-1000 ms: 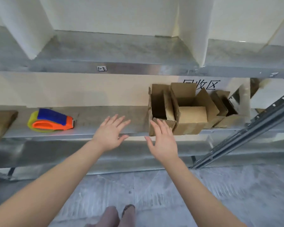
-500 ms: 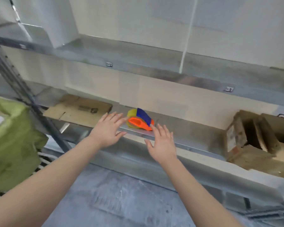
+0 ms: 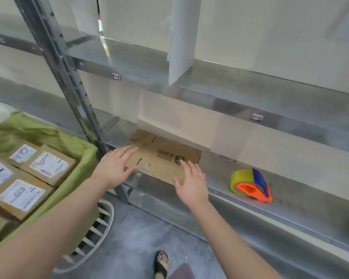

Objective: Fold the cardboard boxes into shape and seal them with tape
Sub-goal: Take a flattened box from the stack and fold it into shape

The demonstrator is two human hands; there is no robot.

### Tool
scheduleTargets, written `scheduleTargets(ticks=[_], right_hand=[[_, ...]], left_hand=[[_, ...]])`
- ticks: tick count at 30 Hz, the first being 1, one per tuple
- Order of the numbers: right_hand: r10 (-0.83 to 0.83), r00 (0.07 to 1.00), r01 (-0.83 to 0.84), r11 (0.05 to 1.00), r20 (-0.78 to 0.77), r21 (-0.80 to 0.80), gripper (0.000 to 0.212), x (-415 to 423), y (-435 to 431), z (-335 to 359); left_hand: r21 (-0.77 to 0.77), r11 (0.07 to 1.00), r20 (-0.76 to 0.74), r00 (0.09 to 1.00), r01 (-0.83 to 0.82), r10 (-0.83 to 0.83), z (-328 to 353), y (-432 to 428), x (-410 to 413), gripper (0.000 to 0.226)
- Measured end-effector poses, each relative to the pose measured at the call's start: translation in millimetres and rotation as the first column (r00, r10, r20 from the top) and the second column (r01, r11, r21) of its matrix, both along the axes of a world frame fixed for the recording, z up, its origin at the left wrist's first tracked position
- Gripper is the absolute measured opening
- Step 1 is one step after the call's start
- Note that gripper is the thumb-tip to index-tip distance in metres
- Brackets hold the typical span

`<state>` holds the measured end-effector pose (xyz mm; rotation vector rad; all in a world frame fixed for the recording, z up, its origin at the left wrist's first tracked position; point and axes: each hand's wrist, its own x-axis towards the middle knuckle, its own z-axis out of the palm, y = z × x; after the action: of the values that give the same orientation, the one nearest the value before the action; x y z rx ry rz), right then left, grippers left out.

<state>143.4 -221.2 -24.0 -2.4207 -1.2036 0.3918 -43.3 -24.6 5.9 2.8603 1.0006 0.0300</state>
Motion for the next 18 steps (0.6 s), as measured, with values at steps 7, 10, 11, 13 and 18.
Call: scheduleTargets(ticks=[7, 10, 11, 13, 18], right_hand=[[-0.300, 0.943, 0.290, 0.953, -0.146, -0.084, 0.066, 46, 48, -53], [-0.439, 0.878, 0.410, 0.896, -0.192, -0.173, 0.074, 55, 53, -67], [-0.472, 0.853, 0.439, 0.879, -0.223, -0.185, 0.076, 58, 56, -69], [-0.518, 0.816, 0.486, 0.855, -0.257, -0.181, 0.080, 64, 63, -72], [-0.579, 0.727, 0.565, 0.810, -0.369, -0.156, 0.080, 62, 70, -77]], left_hand=[[-0.413, 0.900, 0.071, 0.980, -0.140, 0.185, -58, 97, 31, 0.066], [-0.496, 0.851, 0.026, 0.976, -0.173, 0.214, -76, 120, 42, 0.067], [-0.521, 0.832, 0.007, 0.973, -0.193, 0.231, -80, 127, 46, 0.068], [-0.574, 0.780, -0.035, 0.959, -0.251, 0.283, -88, 143, 53, 0.070], [-0.634, 0.721, -0.057, 0.947, -0.279, 0.316, -103, 157, 61, 0.069]])
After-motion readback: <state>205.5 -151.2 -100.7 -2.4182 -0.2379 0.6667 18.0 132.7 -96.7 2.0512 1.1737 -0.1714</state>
